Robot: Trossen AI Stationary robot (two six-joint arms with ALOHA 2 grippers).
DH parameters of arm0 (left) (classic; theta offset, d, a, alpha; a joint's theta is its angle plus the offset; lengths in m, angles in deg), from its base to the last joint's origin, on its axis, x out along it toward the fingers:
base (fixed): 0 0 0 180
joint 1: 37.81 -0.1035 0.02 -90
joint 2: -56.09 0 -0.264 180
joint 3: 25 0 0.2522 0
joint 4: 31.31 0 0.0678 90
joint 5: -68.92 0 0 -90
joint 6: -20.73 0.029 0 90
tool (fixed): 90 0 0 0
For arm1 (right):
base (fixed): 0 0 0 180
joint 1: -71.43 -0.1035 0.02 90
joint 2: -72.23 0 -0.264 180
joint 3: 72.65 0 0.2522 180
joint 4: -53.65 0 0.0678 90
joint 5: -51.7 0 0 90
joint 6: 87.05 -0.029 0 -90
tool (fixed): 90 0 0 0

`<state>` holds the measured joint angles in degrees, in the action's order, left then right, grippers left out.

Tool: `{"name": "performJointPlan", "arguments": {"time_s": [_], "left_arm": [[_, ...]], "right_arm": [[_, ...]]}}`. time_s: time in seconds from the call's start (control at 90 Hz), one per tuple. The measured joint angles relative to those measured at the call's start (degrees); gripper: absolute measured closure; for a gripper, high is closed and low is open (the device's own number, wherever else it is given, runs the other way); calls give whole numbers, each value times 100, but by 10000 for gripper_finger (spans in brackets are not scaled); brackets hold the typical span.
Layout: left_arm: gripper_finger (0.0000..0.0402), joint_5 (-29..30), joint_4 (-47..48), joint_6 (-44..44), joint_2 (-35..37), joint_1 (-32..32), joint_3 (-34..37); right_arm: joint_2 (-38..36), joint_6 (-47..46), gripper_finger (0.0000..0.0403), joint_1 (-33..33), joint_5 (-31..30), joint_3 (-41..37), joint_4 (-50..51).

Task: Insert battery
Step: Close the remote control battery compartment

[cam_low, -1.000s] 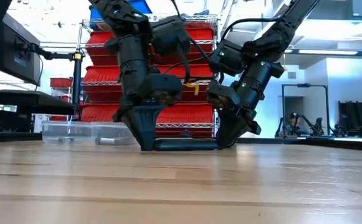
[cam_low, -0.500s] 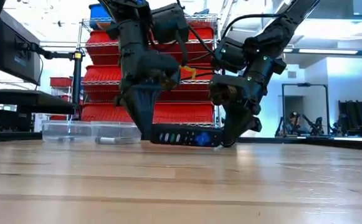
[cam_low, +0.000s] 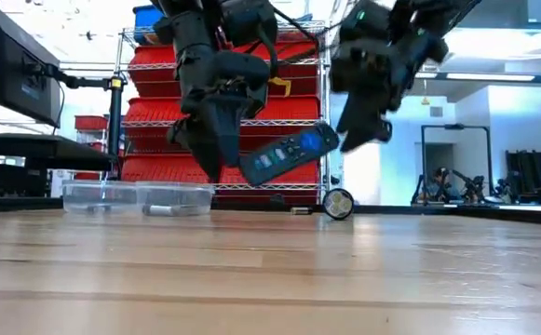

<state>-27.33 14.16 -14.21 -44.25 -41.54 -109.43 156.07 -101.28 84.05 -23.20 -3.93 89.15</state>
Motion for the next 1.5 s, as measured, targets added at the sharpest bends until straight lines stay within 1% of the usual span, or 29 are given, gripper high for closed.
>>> {"name": "performJointPlan", "arguments": {"time_s": [0.111, 0.267, 0.344, 0.422, 0.489, 0.578, 0.644, 0.733, 0.878, 0.967, 1.044, 1.178, 1.289, 1.433, 1.5], "left_arm": [[205, 51, -344, 145, 0, -11, 2], [205, 190, -1147, 888, 0, -34, 2], [206, 181, -1362, 841, 0, -72, 2], [206, 134, -1545, 689, -2, -90, 4], [206, 136, -1581, 724, -2, -89, 4], [206, 379, -1570, 774, -4, -83, 13], [206, 628, -1572, 721, -4, -103, 13], [206, 692, -1576, 669, -4, -162, 17], [206, 824, -1660, 660, -4, -158, 291], [206, 914, -1664, 656, -13, -157, 475], [206, 1000, -1888, 611, -11, -164, 668], [206, 1418, -2401, 394, -11, -156, 974], [206, 1431, -2765, 391, -15, -157, 1173], [206, 1363, -3037, 447, -410, -154, 1174], [206, 1163, -3362, 360, -695, -155, 1090]], "right_arm": [[-214, 382, 171, -85, -153, 0, 32], [-356, 846, 170, -87, -209, 0, 340], [-368, 872, 170, -85, -320, 0, 409], [-367, 918, 170, -85, -330, -11, 480], [-364, 1039, 170, -116, -338, -122, 389], [-352, 1066, 170, -142, -345, -378, 345], [-348, 885, 170, -144, -345, -603, 211], [-348, 488, 170, -115, -357, -968, -36], [-146, -22, 170, -218, -394, -1685, -1119], [118, -279, 171, -350, -607, -1924, -1655], [401, -451, 171, -446, -779, -1973, -1957], [762, -703, 171, -559, -1055, -1951, -2412], [891, -869, 171, -562, -1291, -1943, -2485], [889, -881, 171, -513, -1297, -1947, -2517], [889, -845, 171, -509, -1330, -1943, -2566]]}}
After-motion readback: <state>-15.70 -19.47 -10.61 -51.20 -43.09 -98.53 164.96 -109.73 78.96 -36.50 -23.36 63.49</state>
